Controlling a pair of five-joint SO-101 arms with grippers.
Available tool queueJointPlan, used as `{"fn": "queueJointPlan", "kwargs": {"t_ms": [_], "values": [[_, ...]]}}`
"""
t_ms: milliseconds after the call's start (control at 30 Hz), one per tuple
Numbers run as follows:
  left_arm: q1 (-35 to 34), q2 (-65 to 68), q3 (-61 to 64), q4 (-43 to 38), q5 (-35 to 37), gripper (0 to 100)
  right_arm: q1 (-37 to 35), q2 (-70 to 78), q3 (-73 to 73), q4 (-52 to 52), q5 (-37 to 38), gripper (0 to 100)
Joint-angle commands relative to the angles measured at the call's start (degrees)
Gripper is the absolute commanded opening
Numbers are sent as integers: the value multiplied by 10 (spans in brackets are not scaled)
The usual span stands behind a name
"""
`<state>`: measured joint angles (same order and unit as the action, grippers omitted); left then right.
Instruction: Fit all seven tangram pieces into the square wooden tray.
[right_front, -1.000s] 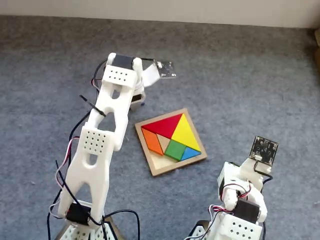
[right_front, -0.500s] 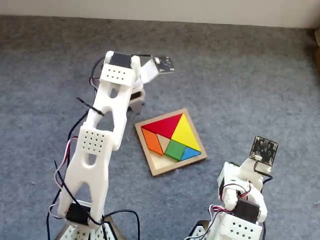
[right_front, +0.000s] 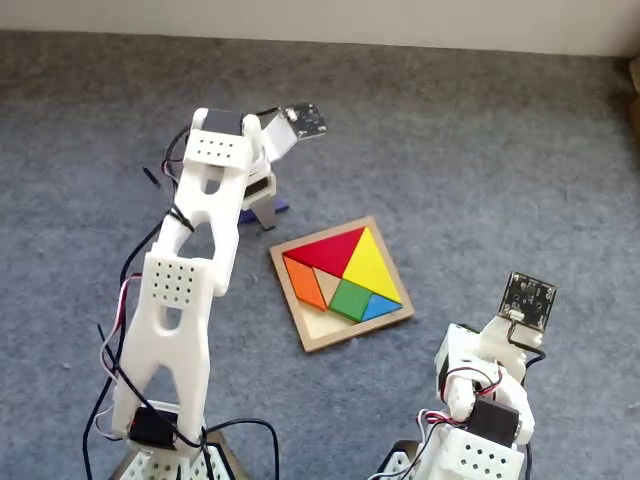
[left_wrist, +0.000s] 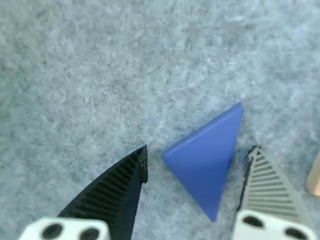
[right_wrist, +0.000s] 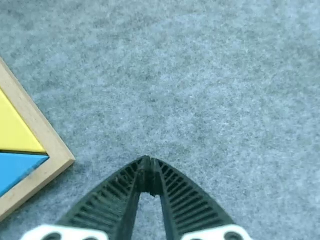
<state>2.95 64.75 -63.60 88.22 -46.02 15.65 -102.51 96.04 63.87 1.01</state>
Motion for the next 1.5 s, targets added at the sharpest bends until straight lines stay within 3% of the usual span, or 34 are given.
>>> {"fn": "queueJointPlan", "kwargs": {"t_ms": [0,233,433,633,1033,1467], "values": [[2,-30,9,-16,2,306,7,-6,82,4,5,5],[15,-29,10,-5,-18,302,7,-6,82,4,5,5],[33,6,7,24,-58,203,8,-6,82,4,5,5],[30,15,6,30,-56,167,8,-6,82,4,5,5],[39,-107,9,122,-55,146,8,-6,82,4,5,5],[58,-214,65,127,179,146,14,-6,82,4,5,5]]}}
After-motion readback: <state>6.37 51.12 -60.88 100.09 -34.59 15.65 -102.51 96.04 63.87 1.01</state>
